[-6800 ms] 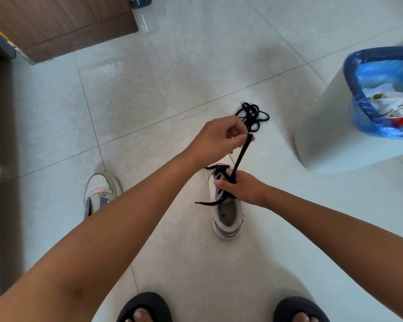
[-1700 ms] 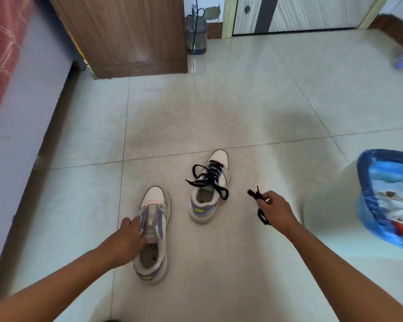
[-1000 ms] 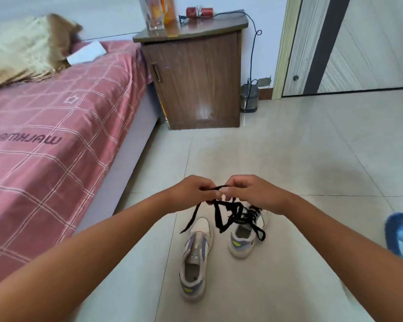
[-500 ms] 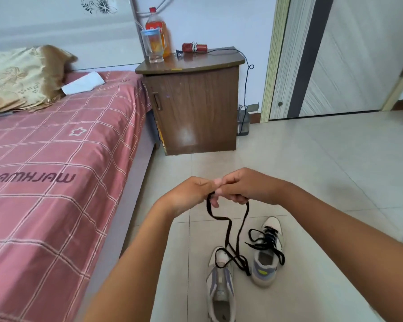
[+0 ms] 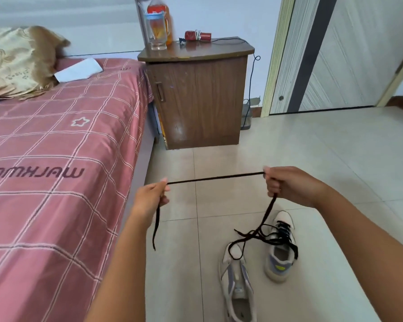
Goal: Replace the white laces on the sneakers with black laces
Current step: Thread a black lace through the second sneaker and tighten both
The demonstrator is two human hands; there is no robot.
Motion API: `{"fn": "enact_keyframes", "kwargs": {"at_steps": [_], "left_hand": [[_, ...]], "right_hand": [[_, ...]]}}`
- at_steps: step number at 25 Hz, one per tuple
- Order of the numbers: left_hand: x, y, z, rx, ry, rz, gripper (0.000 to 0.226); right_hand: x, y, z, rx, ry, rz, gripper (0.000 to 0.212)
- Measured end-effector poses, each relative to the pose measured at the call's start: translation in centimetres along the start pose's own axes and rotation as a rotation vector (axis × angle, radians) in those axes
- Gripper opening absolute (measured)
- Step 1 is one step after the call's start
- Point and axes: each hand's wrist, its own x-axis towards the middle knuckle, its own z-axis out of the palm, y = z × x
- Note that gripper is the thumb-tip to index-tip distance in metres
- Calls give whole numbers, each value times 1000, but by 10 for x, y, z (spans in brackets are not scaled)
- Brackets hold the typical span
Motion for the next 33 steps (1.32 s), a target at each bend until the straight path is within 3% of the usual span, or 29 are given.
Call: {"fn": "enact_keyframes", "kwargs": {"at_steps": [1,3,5,6,7,9,11,13,16,18,20,22,24,26,29,30,31,33], "left_hand": [[5,-6,-7,114,97,-11,34],[11,-18,-20,564,231,47,38],[8,-22,-14,829,172,168,16],[2,-20,-4,831,81,213,13],[-6,-15,12,758,-41,250,25],[-26,1,48,478,-308,242,28],[-42,14,76,348,-524,185,26],[-47,10,83,368,-614,127,33],[-42,-1,69,368,-486,59,30],[-33,-5,52,419,-222,91,31],[-23,-9,35,617,94,146,35],[-17,-16,23,775,257,144,37],[-16,-20,28,851,202,199,27],[-24,-14,52,779,0,320,21],[-50,7,87,462,-409,167,22],[-54,11,91,445,-478,125,26],[-55,12,88,472,-482,119,31],[-55,15,77,552,-340,154,30]], "right_hand": [[-1,1,-10,151,45,-17,26],[-2,-2,-25,354,105,-80,26],[1,-5,-22,238,63,-88,26],[5,-3,-13,51,5,-77,25],[9,1,1,-159,-68,-70,25],[15,8,28,-439,-203,-90,25],[19,14,45,-481,-271,-142,25],[22,19,46,-491,-277,-171,25],[24,29,27,-505,-238,-125,25],[27,39,9,-490,-225,-68,24],[28,50,-9,-438,-195,-1,24],[27,63,-20,-408,-150,50,25],[27,69,-15,-417,-167,62,26],[28,61,6,-443,-253,21,25],[28,33,38,-479,-313,-111,21],[28,28,42,-477,-311,-139,21],[27,26,42,-476,-300,-148,21],[26,30,33,-488,-262,-118,22]]}}
